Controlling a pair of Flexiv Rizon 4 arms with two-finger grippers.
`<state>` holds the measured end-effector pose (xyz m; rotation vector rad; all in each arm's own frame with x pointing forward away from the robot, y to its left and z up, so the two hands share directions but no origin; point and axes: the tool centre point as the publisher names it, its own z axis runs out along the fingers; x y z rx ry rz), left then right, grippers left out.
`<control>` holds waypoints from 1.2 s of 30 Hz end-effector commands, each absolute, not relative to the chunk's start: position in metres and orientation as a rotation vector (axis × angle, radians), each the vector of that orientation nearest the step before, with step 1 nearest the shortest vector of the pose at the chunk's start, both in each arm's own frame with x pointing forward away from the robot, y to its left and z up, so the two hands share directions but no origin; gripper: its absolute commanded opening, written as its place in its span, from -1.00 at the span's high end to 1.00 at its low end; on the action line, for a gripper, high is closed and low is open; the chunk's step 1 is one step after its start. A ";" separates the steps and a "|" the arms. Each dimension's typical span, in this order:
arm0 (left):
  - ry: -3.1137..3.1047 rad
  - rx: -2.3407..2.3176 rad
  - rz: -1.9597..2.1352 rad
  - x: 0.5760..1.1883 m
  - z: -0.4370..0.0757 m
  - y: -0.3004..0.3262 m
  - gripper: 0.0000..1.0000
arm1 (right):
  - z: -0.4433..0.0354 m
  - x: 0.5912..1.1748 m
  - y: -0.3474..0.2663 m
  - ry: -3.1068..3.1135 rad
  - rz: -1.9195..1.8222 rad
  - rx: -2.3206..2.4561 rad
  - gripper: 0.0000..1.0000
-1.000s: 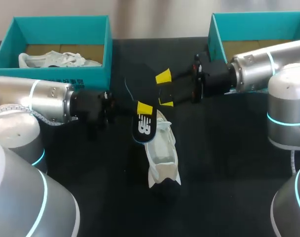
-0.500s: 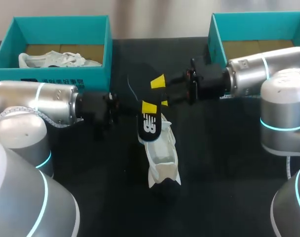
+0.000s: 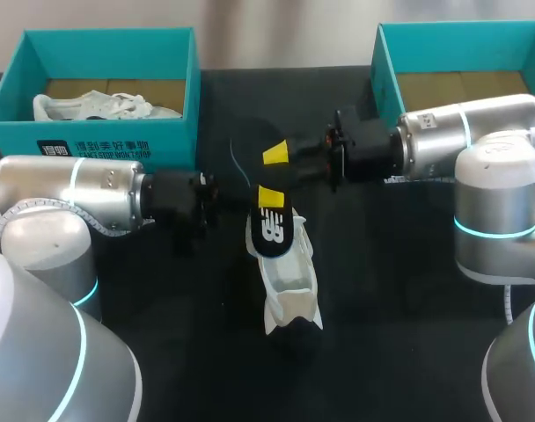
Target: Take the shoe out of the shoebox, open the shoe tongue, remove and reinsert the insole, then place the shoe into the shoebox
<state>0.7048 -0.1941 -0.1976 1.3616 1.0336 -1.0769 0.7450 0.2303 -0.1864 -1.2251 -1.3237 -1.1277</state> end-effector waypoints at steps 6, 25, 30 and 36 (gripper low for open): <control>1.023 1.353 -1.066 0.706 -0.198 -0.197 1.00 | -0.189 0.743 0.234 -1.304 -1.136 -1.236 0.47; 1.010 1.353 -1.037 0.703 -0.198 -0.195 1.00 | -0.190 0.744 0.228 -1.259 -1.163 -1.268 0.96; 1.008 1.362 -1.028 0.703 -0.198 -0.195 1.00 | -0.190 0.744 0.228 -1.253 -1.163 -1.263 1.00; 1.001 1.352 -1.043 0.702 -0.199 -0.194 -0.02 | -0.192 0.746 0.228 -1.259 -1.172 -1.247 1.00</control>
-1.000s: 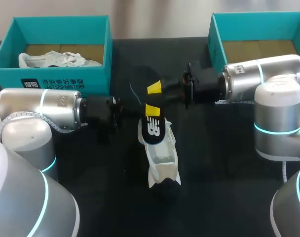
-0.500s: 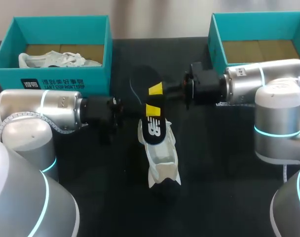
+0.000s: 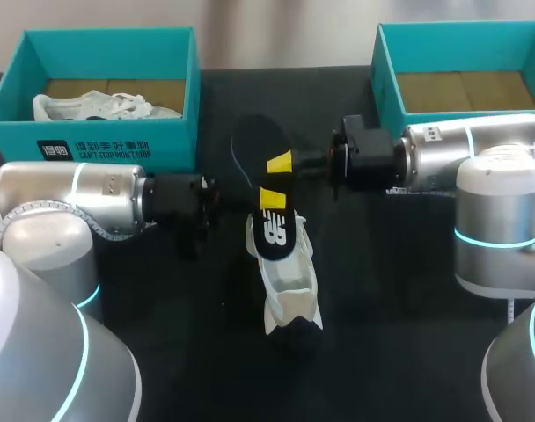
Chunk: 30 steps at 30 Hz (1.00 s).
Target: Take the shoe out of the shoebox, open the shoe tongue, remove and reinsert the insole, then place the shoe into the shoebox
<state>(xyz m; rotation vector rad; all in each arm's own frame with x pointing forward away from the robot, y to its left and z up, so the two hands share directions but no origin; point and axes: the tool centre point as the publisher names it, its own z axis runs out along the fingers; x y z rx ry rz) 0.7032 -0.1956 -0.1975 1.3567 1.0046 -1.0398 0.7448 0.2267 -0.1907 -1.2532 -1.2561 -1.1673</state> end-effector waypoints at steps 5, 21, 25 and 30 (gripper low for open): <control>1.041 1.341 -1.041 0.700 -0.187 -0.173 -1.00 | -0.196 0.744 0.219 -1.273 -1.184 -1.250 1.00; 1.459 1.458 -0.960 0.712 -0.170 -0.086 -1.00 | -0.216 0.738 0.205 -1.259 -1.214 -1.273 1.00; 1.459 1.458 -0.960 0.712 -0.170 -0.086 -1.00 | -0.216 0.738 0.205 -1.259 -1.214 -1.273 1.00; 1.459 1.458 -0.960 0.712 -0.170 -0.086 -1.00 | -0.216 0.738 0.205 -1.259 -1.214 -1.273 1.00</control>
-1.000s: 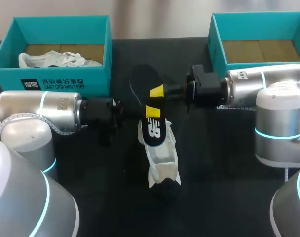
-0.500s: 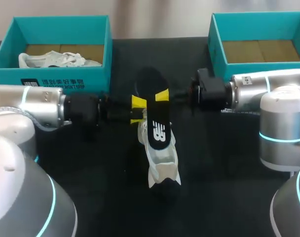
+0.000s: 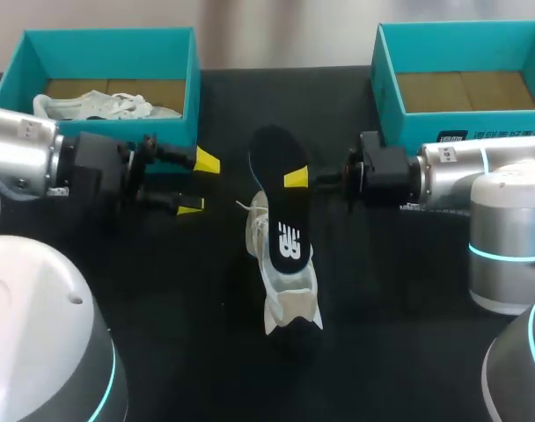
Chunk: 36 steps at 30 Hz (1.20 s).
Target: Take the shoe out of the shoebox, open the shoe tongue, remove and reinsert the insole, then place the shoe into the shoebox
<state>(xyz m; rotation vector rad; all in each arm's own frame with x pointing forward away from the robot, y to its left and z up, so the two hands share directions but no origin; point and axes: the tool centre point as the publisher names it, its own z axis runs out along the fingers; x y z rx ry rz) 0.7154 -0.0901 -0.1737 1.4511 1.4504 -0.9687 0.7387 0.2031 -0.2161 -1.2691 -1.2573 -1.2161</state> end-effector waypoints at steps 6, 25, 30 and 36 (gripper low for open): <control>1.482 1.523 -0.816 0.710 -0.164 -0.094 -1.00 | -0.216 0.738 0.205 -1.259 -1.214 -1.273 1.00; 2.040 1.784 -0.689 0.752 -0.123 -0.086 -1.00 | -0.216 0.738 0.205 -1.259 -1.214 -1.273 1.00; 2.124 1.867 -0.640 0.759 -0.115 -0.095 -1.00 | -0.216 0.738 0.205 -1.259 -1.214 -1.273 1.00; 2.210 1.942 -0.523 0.767 -0.108 -0.105 -1.00 | -0.216 0.738 0.205 -1.259 -1.214 -1.273 1.00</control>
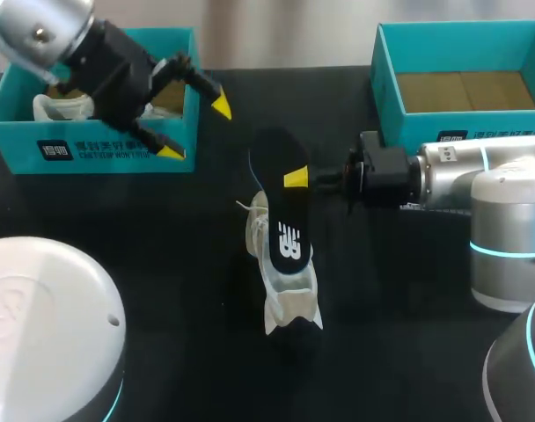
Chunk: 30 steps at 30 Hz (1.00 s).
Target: Take the shoe out of the shoebox, open the shoe tongue, remove and reinsert the insole, then place the shoe into the shoebox
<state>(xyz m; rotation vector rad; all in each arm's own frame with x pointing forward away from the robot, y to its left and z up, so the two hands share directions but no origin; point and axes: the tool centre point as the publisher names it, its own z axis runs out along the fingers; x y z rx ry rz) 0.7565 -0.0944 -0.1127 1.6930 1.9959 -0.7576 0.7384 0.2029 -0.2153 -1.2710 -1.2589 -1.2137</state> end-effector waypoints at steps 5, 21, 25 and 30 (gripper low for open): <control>2.239 2.015 -0.431 0.774 -0.099 -0.115 -1.00 | -0.216 0.738 0.205 -1.259 -1.214 -1.273 1.00; 2.402 2.241 -0.095 0.803 -0.098 -0.164 -1.00 | -0.216 0.738 0.205 -1.259 -1.214 -1.273 1.00; 2.440 2.283 0.013 0.807 -0.102 -0.167 -1.00 | -0.216 0.738 0.205 -1.259 -1.214 -1.273 1.00; 2.464 2.313 0.073 0.809 -0.103 -0.174 -1.00 | -0.216 0.738 0.205 -1.259 -1.214 -1.273 1.00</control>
